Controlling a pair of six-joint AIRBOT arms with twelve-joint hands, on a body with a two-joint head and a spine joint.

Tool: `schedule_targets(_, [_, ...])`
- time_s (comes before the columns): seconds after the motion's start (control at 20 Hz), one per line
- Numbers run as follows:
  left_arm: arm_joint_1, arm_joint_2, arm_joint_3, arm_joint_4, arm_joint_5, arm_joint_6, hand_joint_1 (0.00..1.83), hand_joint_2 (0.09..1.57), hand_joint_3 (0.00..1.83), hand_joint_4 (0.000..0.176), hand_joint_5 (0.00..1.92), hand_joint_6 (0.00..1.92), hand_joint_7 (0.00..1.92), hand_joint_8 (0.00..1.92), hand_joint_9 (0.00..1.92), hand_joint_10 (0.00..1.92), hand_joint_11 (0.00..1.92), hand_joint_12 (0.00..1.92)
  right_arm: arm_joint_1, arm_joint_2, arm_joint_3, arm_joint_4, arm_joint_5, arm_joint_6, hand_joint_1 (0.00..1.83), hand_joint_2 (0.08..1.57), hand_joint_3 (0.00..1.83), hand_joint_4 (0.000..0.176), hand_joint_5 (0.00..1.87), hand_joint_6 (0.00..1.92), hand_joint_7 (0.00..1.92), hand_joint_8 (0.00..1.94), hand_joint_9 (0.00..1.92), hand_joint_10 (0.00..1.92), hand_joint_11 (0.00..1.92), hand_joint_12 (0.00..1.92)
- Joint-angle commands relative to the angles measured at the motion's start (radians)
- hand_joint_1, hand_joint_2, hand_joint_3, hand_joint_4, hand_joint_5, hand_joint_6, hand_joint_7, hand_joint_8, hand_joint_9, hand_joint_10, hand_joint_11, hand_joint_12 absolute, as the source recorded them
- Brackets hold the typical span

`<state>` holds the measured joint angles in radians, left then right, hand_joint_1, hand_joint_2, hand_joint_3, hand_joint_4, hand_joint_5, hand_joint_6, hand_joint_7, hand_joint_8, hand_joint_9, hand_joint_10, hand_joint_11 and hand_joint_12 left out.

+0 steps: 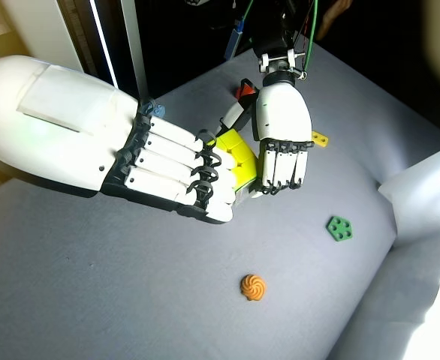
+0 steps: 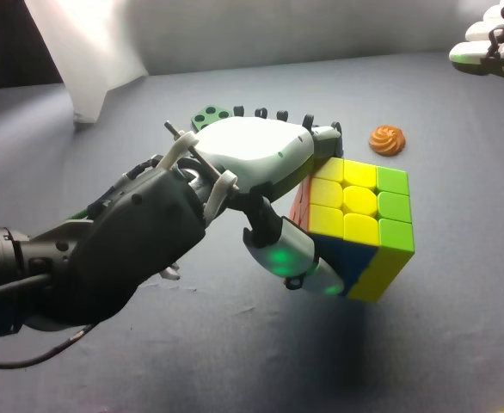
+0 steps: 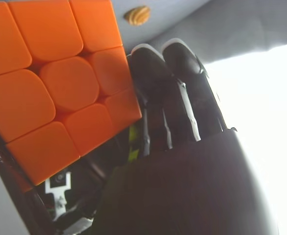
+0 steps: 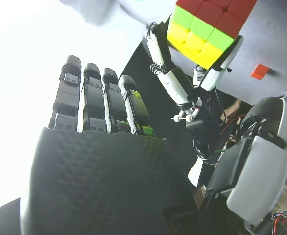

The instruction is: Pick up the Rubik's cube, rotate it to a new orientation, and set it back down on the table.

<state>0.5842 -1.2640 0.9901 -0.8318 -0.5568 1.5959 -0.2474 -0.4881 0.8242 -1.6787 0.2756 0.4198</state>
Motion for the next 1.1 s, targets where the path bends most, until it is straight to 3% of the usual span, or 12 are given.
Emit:
schedule_targets(0.0, [-0.008,-0.007,0.002,0.05,-0.094,-0.02,1.06,1.37,0.0,0.0,0.59,1.53,0.54,1.77,0.44,1.76,0.31,1.92,0.012,0.001,-0.001,0.033,-0.01,-0.005,0.49,0.7,0.01,0.0,0.0,0.0,0.0,0.0,0.0,0.0,0.0,0.03])
schedule_targets(0.25, [-0.006,-0.012,0.002,0.055,-0.098,-0.024,1.09,1.34,0.0,0.0,0.61,1.43,0.58,1.77,0.46,1.73,0.33,1.92,0.012,0.0,-0.001,0.033,-0.01,-0.016,0.46,0.69,0.0,0.0,0.0,0.0,0.0,0.0,0.0,0.0,0.02,0.04])
schedule_targets(0.3, [-0.006,-0.012,0.002,0.055,-0.098,-0.024,1.08,1.35,0.0,0.0,0.57,1.48,0.59,1.75,0.44,1.61,0.3,1.84,0.012,0.0,-0.001,0.033,-0.01,-0.016,0.46,0.68,0.0,0.0,0.0,0.0,0.0,0.0,0.0,0.0,0.03,0.05])
schedule_targets(0.4, [-0.004,-0.014,0.002,0.055,-0.1,-0.024,1.1,1.31,0.0,0.0,0.56,1.53,0.71,1.49,0.54,1.14,0.37,1.41,0.012,0.0,-0.001,0.033,-0.01,-0.016,0.44,0.69,0.0,0.0,0.0,0.0,0.0,0.0,0.0,0.0,0.01,0.05])
schedule_targets(0.45, [-0.003,-0.014,0.002,0.055,-0.1,-0.024,0.83,1.27,0.0,0.0,0.49,0.98,0.55,1.0,0.51,0.94,0.36,1.25,0.012,-0.001,-0.001,0.033,-0.01,-0.017,0.44,0.71,0.01,0.0,0.0,0.0,0.0,0.0,0.0,0.0,0.0,0.03])
schedule_targets(0.55, [-0.003,-0.014,0.001,0.058,-0.1,-0.024,0.41,1.31,0.0,0.0,0.46,0.37,0.51,0.31,0.44,0.48,0.09,1.2,0.012,-0.001,-0.001,0.033,-0.009,-0.017,0.51,0.69,0.0,0.0,0.0,0.0,0.0,0.0,0.0,0.0,0.02,0.05])
schedule_targets(0.6, [-0.003,-0.014,0.0,0.058,-0.1,-0.024,0.17,1.35,0.0,0.0,0.42,0.16,0.48,0.11,0.41,0.22,0.02,1.05,0.012,-0.001,-0.001,0.033,-0.009,-0.019,0.47,0.67,0.0,0.0,0.0,0.0,0.0,0.0,0.0,0.0,0.04,0.06])
schedule_targets(0.65, [-0.002,-0.014,-0.001,0.058,-0.1,-0.024,0.08,1.35,0.0,0.0,0.42,0.06,0.47,0.03,0.41,0.09,0.0,0.95,0.012,-0.001,-0.001,0.033,-0.009,-0.022,0.46,0.66,0.0,0.0,0.0,0.0,0.0,0.0,0.0,0.0,0.01,0.16])
schedule_targets(0.7, [-0.002,-0.014,-0.002,0.058,-0.1,-0.024,0.01,1.33,0.0,0.0,0.38,0.02,0.44,0.01,0.38,0.04,0.0,0.85,0.012,-0.001,-0.001,0.033,-0.009,-0.024,0.47,0.67,0.0,0.0,0.0,0.0,0.0,0.0,0.0,0.0,0.0,0.08])
schedule_targets(0.8, [-0.002,-0.014,-0.004,0.058,-0.1,-0.024,0.0,1.27,0.0,0.0,0.32,0.0,0.36,0.0,0.32,0.0,0.0,0.71,0.012,-0.001,-0.001,0.033,-0.009,-0.025,0.44,0.65,0.0,0.0,0.0,0.0,0.0,0.0,0.0,0.0,0.0,0.16])
schedule_targets(0.85, [-0.003,-0.014,-0.005,0.058,-0.1,-0.024,0.0,1.21,0.0,0.0,0.26,0.0,0.28,0.01,0.25,0.0,0.0,0.56,0.012,-0.001,-0.001,0.033,-0.009,-0.025,0.43,0.67,0.01,0.0,0.0,0.0,0.0,0.0,0.0,0.0,0.0,0.1])
schedule_targets(1.05, [-0.004,-0.013,-0.009,0.057,-0.103,-0.024,0.0,1.04,0.0,0.0,0.15,0.0,0.15,0.0,0.15,0.0,0.0,0.38,0.012,-0.001,-0.001,0.033,-0.009,-0.025,0.43,0.64,0.0,0.0,0.0,0.0,0.0,0.0,0.0,0.0,0.0,0.2])
